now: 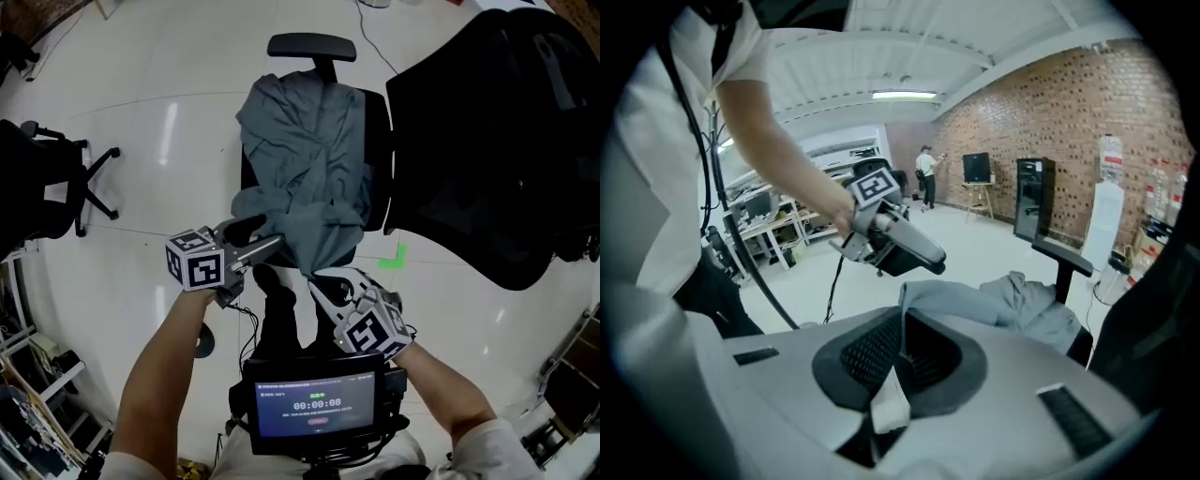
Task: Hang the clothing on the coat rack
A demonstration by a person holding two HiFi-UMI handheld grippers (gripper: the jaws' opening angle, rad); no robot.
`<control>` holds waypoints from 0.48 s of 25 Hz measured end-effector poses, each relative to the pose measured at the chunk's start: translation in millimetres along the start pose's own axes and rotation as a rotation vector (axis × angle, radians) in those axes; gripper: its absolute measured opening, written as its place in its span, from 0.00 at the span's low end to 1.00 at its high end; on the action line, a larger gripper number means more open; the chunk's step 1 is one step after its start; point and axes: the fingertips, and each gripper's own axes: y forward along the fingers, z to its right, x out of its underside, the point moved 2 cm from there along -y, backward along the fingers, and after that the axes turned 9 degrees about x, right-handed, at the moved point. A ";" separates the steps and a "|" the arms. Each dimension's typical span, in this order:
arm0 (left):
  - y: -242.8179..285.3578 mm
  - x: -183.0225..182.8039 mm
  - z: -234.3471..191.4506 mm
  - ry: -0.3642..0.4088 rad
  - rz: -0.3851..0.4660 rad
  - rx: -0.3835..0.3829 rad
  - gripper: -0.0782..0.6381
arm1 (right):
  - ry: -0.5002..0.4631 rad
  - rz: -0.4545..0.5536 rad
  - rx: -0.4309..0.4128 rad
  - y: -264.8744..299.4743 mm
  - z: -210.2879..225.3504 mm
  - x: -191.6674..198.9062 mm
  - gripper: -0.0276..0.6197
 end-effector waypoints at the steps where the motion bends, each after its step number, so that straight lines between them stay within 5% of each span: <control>1: 5.1 0.1 2.8 0.016 -0.041 0.029 0.55 | -0.033 0.000 -0.017 -2.5 -4.2 -0.9 0.07; 7: 33.8 4.7 10.0 0.085 -0.272 0.133 0.58 | -0.181 -0.010 -0.090 -13.3 -20.1 1.7 0.07; 10: 45.3 11.2 9.3 0.027 -0.332 0.193 0.58 | -0.218 -0.012 -0.108 -15.2 -23.2 3.0 0.07; 12: 50.9 11.3 16.2 -0.010 -0.332 0.256 0.48 | -0.238 -0.012 -0.118 -15.5 -25.2 2.8 0.07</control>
